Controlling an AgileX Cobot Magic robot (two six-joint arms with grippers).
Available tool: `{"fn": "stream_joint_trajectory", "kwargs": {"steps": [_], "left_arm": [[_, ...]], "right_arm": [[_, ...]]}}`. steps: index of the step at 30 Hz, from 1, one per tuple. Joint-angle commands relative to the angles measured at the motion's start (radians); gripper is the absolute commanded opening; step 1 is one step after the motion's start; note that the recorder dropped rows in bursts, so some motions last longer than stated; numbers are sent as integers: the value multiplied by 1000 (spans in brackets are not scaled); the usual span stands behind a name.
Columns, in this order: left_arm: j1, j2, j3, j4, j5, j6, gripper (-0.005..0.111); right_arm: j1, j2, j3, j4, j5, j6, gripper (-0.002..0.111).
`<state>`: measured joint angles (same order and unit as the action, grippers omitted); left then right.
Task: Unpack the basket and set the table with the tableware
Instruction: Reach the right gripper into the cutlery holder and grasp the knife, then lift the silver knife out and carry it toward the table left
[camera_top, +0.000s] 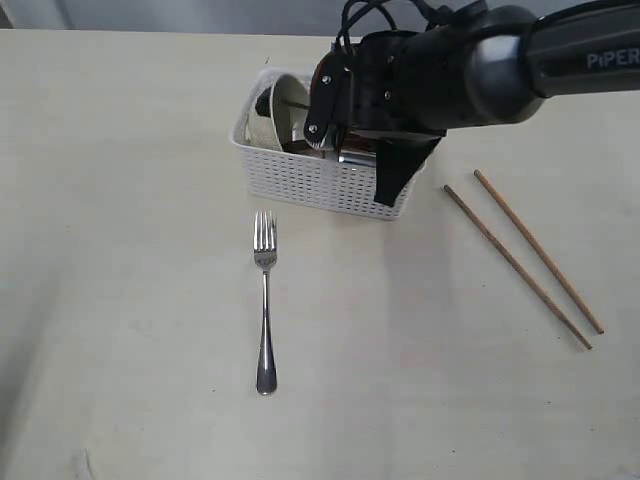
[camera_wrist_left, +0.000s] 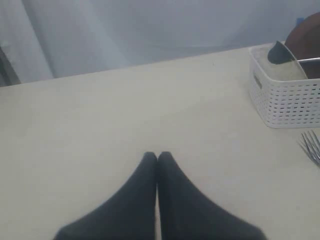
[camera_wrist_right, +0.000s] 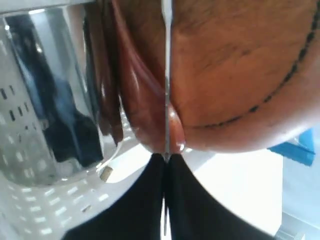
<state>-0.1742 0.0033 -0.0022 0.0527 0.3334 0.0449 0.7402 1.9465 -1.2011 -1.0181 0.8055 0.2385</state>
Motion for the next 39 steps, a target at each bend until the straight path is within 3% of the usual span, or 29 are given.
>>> {"fn": "stream_joint_trajectory", "kwargs": {"steps": [1, 24, 39], "left_arm": [[2, -3, 2, -1, -4, 0, 0], [2, -3, 2, -1, -4, 0, 0], [2, -3, 2, -1, -4, 0, 0]], "right_arm": [[13, -3, 3, 13, 33, 12, 0], [21, -193, 3, 56, 197, -22, 0], [21, -385, 5, 313, 187, -63, 0]]}}
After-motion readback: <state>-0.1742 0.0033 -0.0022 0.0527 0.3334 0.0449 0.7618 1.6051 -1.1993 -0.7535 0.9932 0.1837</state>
